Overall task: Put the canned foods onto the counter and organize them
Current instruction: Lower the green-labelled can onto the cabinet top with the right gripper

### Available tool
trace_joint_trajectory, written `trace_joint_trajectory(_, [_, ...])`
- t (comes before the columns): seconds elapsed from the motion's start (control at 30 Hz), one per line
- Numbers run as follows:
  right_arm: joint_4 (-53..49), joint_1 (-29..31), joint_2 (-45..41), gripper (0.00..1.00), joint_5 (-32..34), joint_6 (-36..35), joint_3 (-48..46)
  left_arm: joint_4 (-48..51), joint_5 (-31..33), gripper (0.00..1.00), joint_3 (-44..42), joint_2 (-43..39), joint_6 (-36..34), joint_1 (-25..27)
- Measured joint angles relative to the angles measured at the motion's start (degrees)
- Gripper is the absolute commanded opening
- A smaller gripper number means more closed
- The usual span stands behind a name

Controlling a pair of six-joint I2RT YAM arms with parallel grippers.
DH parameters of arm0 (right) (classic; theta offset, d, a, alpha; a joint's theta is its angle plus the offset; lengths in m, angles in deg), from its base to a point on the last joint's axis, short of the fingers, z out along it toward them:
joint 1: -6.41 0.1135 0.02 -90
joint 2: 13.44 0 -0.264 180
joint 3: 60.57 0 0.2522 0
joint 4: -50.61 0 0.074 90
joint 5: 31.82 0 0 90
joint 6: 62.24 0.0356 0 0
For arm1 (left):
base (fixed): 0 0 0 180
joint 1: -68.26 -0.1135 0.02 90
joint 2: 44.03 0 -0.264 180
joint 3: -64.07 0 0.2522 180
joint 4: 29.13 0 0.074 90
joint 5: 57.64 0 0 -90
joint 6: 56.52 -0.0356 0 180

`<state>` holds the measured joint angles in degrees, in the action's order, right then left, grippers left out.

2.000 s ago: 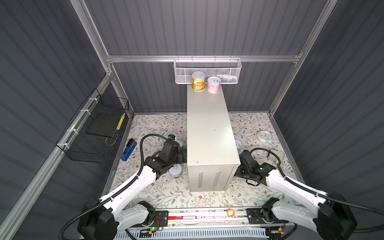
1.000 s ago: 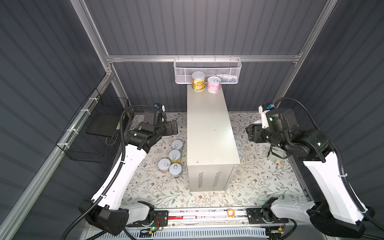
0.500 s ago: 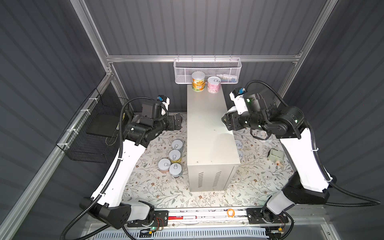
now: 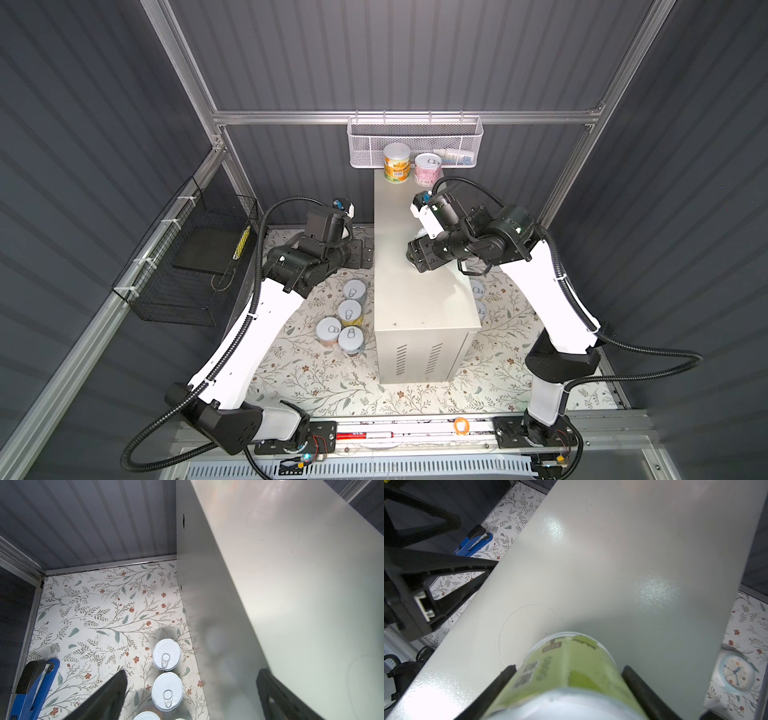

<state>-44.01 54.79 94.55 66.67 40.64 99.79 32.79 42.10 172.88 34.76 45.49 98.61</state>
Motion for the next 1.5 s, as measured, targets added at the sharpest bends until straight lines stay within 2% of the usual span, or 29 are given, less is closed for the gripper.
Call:
trace_joint_trajectory(0.03, [-0.09, 0.07, 0.07, 0.07, -0.04, 0.11, 0.15, 0.02, -0.02, 0.98, -0.11, 0.0, 0.0, 0.0])
trace_joint_trajectory(0.1, [-0.59, 0.2, 0.15, 0.3, -0.2, 0.17, 0.42, -0.2, 0.02, 0.98, -0.28, 0.0, 0.0, 0.0])
trace_joint_trajectory(0.17, [-0.61, 0.31, 0.2, 0.45, -0.2, 0.17, 0.42, -0.22, 0.13, 0.98, -0.28, 0.0, 0.0, 0.0])
trace_joint_trajectory(0.23, [-0.61, 0.35, 0.22, 0.55, -0.26, 0.17, 0.44, -0.35, 0.15, 0.98, -0.28, 0.0, 0.02, 0.0])
trace_joint_trajectory(0.3, [-0.59, 0.35, 0.28, 0.6, -0.44, 0.17, 0.5, -0.39, 0.2, 0.98, -0.28, 0.04, 0.11, 0.0])
trace_joint_trajectory(0.83, [0.52, 0.37, 1.55, 0.77, -1.05, -0.22, 1.7, -0.81, 0.74, 0.99, -0.72, 0.66, 0.59, 0.0])
trace_joint_trajectory(1.5, [5.44, 0.37, 2.19, 0.88, 0.28, -1.66, 2.99, -1.49, 1.05, 0.99, -1.53, 1.4, 0.04, -0.07])
